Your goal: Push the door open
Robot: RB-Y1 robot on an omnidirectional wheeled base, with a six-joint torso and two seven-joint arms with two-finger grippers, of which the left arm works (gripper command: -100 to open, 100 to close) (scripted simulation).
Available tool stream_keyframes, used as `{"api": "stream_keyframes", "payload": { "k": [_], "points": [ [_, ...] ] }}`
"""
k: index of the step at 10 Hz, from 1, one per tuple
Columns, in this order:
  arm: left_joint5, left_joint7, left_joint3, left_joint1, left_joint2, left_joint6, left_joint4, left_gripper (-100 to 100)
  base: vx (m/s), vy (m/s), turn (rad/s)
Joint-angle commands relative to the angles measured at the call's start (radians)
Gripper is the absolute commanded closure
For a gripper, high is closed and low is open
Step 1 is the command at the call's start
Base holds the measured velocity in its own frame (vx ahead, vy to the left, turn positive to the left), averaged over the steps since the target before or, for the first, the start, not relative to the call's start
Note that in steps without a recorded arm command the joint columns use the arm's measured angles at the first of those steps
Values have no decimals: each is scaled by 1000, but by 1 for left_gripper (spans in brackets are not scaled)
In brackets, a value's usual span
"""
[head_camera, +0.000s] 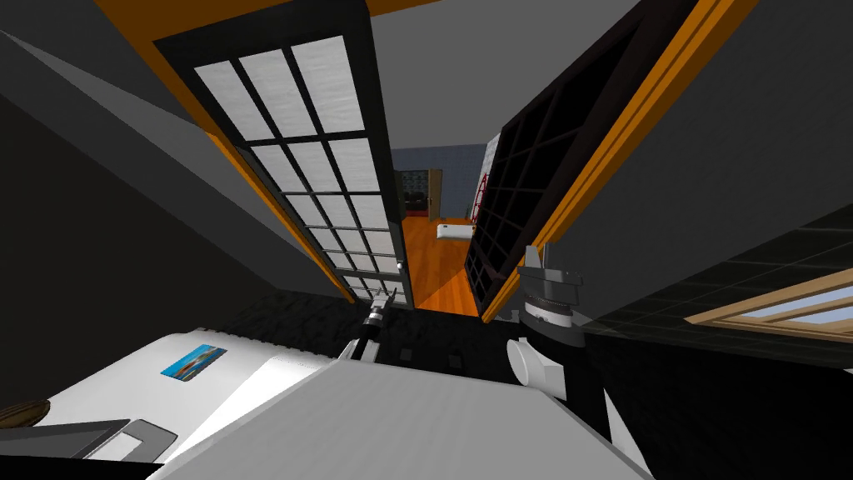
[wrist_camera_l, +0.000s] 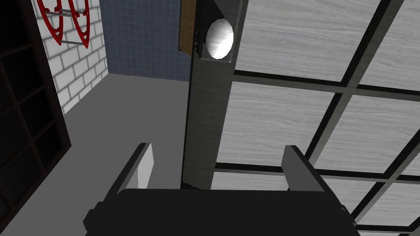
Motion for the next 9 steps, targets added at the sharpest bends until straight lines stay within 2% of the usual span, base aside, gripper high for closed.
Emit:
{"api": "stream_keyframes", "payload": {
  "k": [1,6,7,8,9],
  "points": [
    [-7,-30,6,-14,-2,-11,36,-100,65,52,-56],
    [-33,-126,23,-47,-18,-44,141,-100,105,60,-57],
    [-34,-131,24,-48,-19,-46,147,-100,95,60,-29],
    [-33,-123,23,-46,-17,-42,139,-100,38,24,-2],
    [-31,-125,25,-50,-3,-42,144,-100,123,9,-13]
  ]
}}
